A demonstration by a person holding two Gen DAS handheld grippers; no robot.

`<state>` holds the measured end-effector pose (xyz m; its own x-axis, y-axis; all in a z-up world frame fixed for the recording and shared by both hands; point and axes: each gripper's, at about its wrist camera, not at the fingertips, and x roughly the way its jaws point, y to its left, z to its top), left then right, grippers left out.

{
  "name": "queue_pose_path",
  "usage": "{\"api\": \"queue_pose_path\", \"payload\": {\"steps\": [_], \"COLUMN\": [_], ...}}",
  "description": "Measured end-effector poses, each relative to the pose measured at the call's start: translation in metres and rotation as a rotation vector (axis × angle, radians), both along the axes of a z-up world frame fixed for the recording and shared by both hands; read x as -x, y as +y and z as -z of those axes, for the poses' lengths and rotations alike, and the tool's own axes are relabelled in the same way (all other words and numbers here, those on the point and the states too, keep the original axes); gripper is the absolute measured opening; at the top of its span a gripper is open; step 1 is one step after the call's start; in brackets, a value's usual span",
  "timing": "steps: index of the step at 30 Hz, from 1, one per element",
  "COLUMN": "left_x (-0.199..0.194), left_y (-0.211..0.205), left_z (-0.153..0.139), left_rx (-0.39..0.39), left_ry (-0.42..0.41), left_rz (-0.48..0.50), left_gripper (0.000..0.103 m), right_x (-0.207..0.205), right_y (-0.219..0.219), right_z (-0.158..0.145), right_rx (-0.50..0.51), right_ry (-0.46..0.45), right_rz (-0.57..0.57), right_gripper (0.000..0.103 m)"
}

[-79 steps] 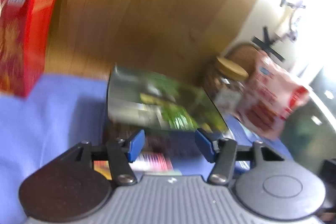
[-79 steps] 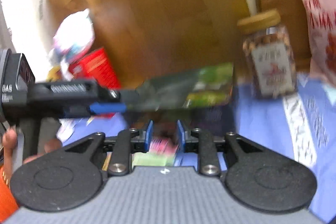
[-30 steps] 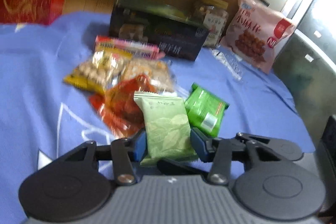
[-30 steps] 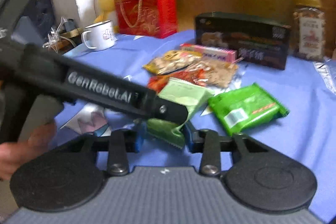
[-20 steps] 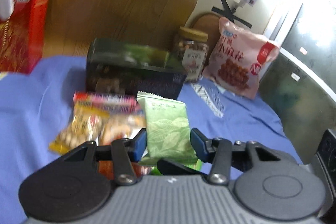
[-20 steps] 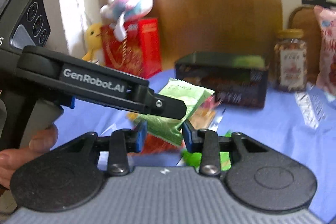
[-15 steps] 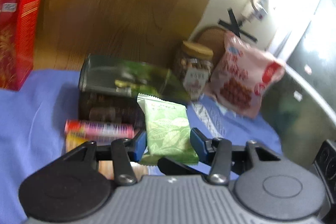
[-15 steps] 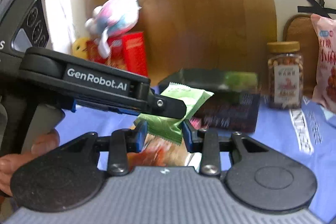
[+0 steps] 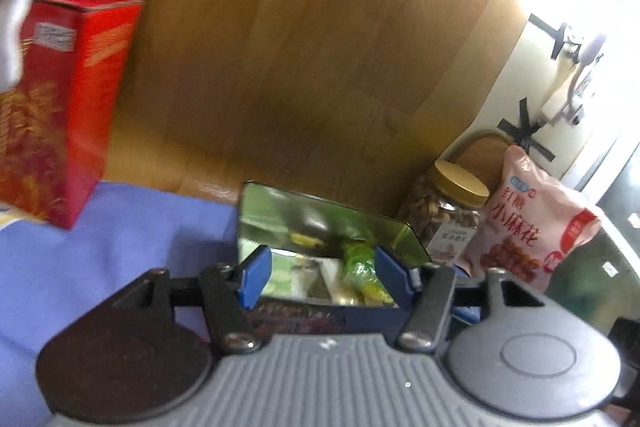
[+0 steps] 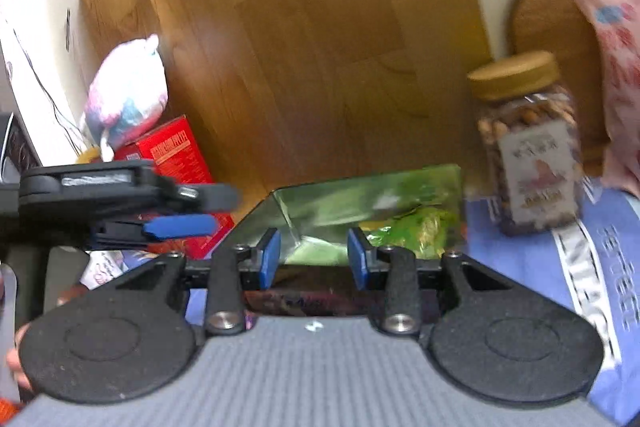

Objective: Organize snacks
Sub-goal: 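Drop the pale green pack into the tin box with the left tool, then grasp the pink UHA candy box with the left tool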

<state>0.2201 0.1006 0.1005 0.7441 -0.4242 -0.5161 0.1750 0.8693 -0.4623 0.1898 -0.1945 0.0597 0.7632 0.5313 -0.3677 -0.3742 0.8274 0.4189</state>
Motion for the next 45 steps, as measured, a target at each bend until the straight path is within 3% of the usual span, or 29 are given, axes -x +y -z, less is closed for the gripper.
{"api": "queue_pose_path", "payload": {"steps": [4, 7, 9, 13, 18, 22, 24, 25, 26, 29, 38, 45], "left_x": [0.026, 0.034, 0.034, 0.021, -0.007, -0.013, -0.014, -0.016, -0.015, -0.006, 0.055, 0.089], "left_y": [0.017, 0.026, 0.033, 0.041, 0.039, 0.036, 0.030, 0.027, 0.024, 0.017, 0.008, -0.023], "left_z": [0.010, 0.021, 0.031, 0.047, 0.071, 0.083, 0.084, 0.085, 0.085, 0.076, 0.024, 0.034], "left_rx": [-0.027, -0.071, -0.090, -0.089, -0.050, -0.048, -0.055, -0.051, -0.055, -0.093, -0.095, -0.070], "left_ry": [0.016, 0.049, 0.080, 0.125, 0.212, 0.221, 0.210, 0.215, 0.217, 0.194, 0.027, 0.065], "left_rz": [-0.007, -0.023, -0.051, -0.059, -0.028, -0.020, -0.011, 0.006, 0.010, 0.003, 0.018, 0.069], "left_gripper": [0.059, 0.066, 0.072, 0.072, 0.062, 0.061, 0.055, 0.046, 0.047, 0.046, 0.045, 0.046], "right_x": [0.020, 0.026, 0.028, 0.015, -0.018, -0.031, -0.035, -0.035, -0.035, -0.028, 0.041, 0.097], "right_y": [-0.011, -0.010, -0.004, 0.006, 0.010, 0.016, 0.022, 0.026, 0.030, 0.039, 0.027, 0.014], "right_z": [0.023, 0.037, 0.042, 0.042, 0.045, 0.054, 0.062, 0.063, 0.063, 0.055, 0.011, 0.012], "right_rx": [-0.075, -0.120, -0.121, -0.083, -0.069, -0.047, -0.066, -0.081, -0.087, -0.027, 0.023, 0.093], "right_ry": [0.110, 0.186, 0.210, 0.216, 0.251, 0.297, 0.330, 0.327, 0.322, 0.283, 0.085, 0.037], "right_rz": [-0.036, -0.077, -0.086, -0.068, -0.022, -0.021, -0.052, -0.065, -0.076, -0.056, -0.056, -0.017], "right_gripper": [0.041, 0.041, 0.041, 0.041, 0.041, 0.041, 0.038, 0.036, 0.030, 0.030, 0.028, 0.028]}}
